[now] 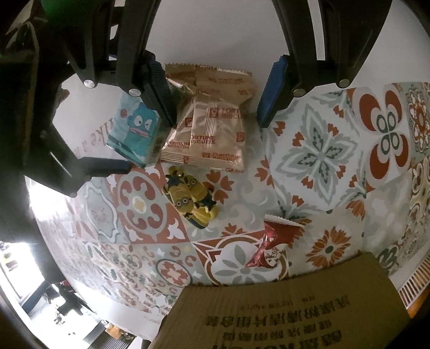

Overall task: Organize soft objects
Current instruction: 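Grasp the biscuit packet with the left tool while the right tool grasps the blue cartoon packet, then lift both packets and carry them over the cardboard box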

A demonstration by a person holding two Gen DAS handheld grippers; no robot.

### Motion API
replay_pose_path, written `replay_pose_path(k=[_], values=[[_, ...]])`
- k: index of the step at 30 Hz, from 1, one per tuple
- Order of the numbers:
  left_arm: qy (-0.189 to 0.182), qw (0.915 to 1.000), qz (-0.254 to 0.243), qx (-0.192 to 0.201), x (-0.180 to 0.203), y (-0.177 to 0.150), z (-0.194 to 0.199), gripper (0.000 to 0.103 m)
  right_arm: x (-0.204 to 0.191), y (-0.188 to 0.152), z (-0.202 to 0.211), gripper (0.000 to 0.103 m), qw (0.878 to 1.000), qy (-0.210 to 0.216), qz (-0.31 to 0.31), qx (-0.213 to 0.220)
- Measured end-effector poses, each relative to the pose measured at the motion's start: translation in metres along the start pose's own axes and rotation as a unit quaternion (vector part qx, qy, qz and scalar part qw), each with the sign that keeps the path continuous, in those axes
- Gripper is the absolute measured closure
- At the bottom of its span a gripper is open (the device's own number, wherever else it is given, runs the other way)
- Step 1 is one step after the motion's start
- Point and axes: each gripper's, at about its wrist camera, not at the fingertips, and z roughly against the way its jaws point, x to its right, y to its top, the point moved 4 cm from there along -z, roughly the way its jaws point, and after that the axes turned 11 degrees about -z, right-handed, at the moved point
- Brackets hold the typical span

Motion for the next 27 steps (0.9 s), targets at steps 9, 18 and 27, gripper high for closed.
replay_pose_path(k=[9,18,27], values=[[0.021,0.9995,-0.014,0.019,0.005,0.001,0.001,0.058,0.011,-0.006,0.008,0.029,0.999,-0.008,-0.023,0.038],[0.076,0.9953,-0.038,0.046,0.010,-0.013,0.019,0.058,0.020,-0.025,0.024,0.029,0.995,-0.028,-0.056,0.077],[0.113,0.9891,-0.049,0.081,0.016,-0.033,0.042,0.058,0.026,-0.035,0.043,0.029,0.987,-0.055,-0.094,0.114]])
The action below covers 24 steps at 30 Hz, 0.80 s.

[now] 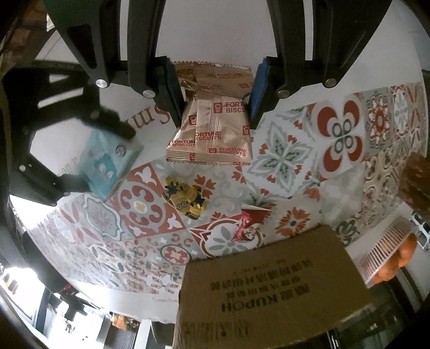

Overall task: Organize soft objects
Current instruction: 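Lift both packets and carry them over the cardboard box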

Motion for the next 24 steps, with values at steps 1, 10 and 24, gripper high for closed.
replay_pose_path(k=[1,10,24], values=[[0.003,1.0000,0.002,0.005,0.000,-0.001,0.004,0.058,0.000,0.002,0.002,0.029,1.000,-0.002,-0.007,0.006],[0.022,0.9976,0.024,0.061,-0.007,-0.003,0.040,0.058,0.000,0.010,0.042,0.029,0.996,-0.015,-0.056,0.073],[0.057,0.9847,0.062,0.153,-0.034,0.000,0.100,0.058,-0.011,0.034,0.099,0.029,0.976,-0.011,-0.126,0.177]])
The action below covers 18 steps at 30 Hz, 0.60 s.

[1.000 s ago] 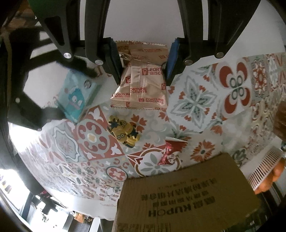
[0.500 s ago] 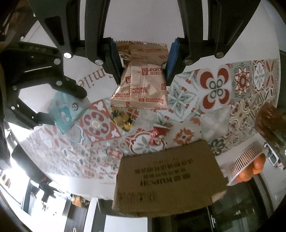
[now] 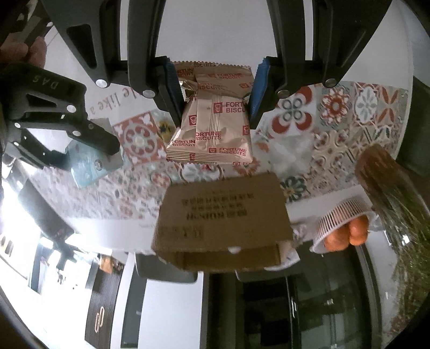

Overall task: Organize soft objects
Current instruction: 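Lift both packets and carry them over the cardboard box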

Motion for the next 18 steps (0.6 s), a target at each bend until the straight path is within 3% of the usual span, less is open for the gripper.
replay_pose_path(k=[18], values=[[0.016,0.9972,0.002,0.073,-0.039,0.049,0.027,0.058,-0.026,0.057,0.025,0.029,0.995,0.024,-0.053,0.083]])
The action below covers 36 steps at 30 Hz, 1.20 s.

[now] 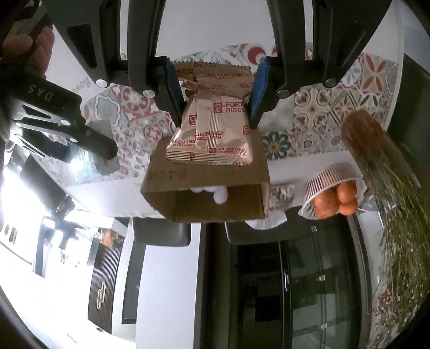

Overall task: Organize soft objects
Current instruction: 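Lift both packets and carry them over the cardboard box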

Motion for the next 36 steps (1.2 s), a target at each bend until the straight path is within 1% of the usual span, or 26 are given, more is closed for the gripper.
replay_pose_path(k=[12,19,28,36], values=[[0.002,0.9997,-0.008,0.023,-0.020,0.038,-0.016,0.058,-0.012,0.039,-0.012,0.029,1.000,0.007,-0.007,0.024],[0.002,0.9994,-0.017,0.030,-0.029,0.064,-0.034,0.058,-0.015,0.064,-0.028,0.029,1.000,0.014,-0.013,0.025],[-0.012,0.9996,-0.018,0.015,-0.042,0.089,-0.071,0.058,-0.019,0.093,-0.057,0.029,1.000,0.011,-0.001,0.017],[-0.019,0.9997,-0.016,-0.005,-0.054,0.104,-0.106,0.058,-0.019,0.113,-0.095,0.029,1.000,0.010,0.001,-0.015]])
